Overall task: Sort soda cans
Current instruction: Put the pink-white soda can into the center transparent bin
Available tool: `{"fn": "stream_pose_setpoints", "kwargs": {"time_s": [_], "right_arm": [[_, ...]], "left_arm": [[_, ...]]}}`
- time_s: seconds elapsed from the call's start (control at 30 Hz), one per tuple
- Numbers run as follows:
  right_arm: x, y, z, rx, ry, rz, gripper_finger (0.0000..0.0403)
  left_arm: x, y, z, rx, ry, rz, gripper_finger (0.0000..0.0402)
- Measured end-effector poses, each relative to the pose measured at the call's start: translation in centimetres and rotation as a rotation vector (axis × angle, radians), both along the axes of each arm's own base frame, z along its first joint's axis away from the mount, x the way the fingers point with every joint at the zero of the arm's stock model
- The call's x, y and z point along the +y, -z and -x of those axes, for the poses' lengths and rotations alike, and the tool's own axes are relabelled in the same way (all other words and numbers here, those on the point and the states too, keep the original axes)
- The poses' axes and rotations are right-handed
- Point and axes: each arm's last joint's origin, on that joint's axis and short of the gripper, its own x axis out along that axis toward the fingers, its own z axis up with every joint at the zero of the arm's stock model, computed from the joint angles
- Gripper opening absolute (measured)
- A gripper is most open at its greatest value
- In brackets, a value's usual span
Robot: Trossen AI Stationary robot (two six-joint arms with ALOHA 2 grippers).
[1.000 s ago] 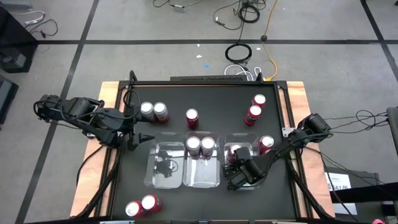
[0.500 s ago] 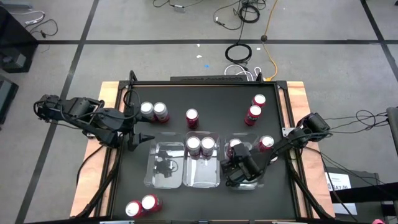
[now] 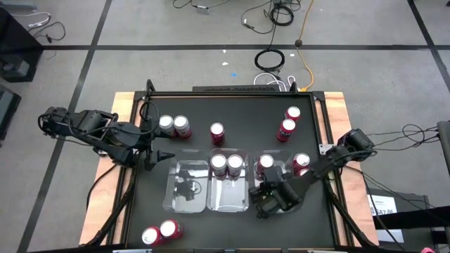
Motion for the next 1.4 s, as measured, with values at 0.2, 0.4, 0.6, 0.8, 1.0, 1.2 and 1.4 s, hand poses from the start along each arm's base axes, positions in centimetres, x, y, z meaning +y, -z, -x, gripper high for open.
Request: {"fn": "stream_pose_setpoints", "kwargs": {"time_s": [0.2,0.4,0.6,0.8,1.0,1.2,1.4], "right_arm": [[2.8,-5.2,0.5,-0.019,-0.059,-0.021,0.0000],[5.1,-9.5,1.2,-0.082,-0.153,-0.067,0.0000],[6.9,-11.0,1.7,-0.164,-0.168,-0.142,0.0000],[8.6,-11.0,1.9,-0.254,-0.111,-0.242,0.0000],[9.9,-10.6,1.2,-0.347,-0.125,-0.264,0.0000],[10.4,-10.1,0.8,-0.372,-0.115,-0.259,0.0000],[10.5,-9.9,0.6,-0.410,-0.103,-0.221,0.0000]], "left_arm": [[0.0,0.0,0.0,0.000,0.000,0.000,0.0374],[0.0,-0.1,-0.1,-0.013,-0.007,-0.001,0.0374],[0.1,-0.1,-0.1,-0.023,-0.028,-0.017,0.0374],[0.0,-0.2,-0.2,-0.027,-0.031,-0.017,0.0374],[0.0,-0.2,-0.3,-0.033,-0.031,-0.016,0.0374],[0.0,-0.4,-0.4,-0.054,-0.017,-0.007,0.0374],[0.3,-0.6,-0.4,-0.092,-0.110,-0.095,0.0375]]}}
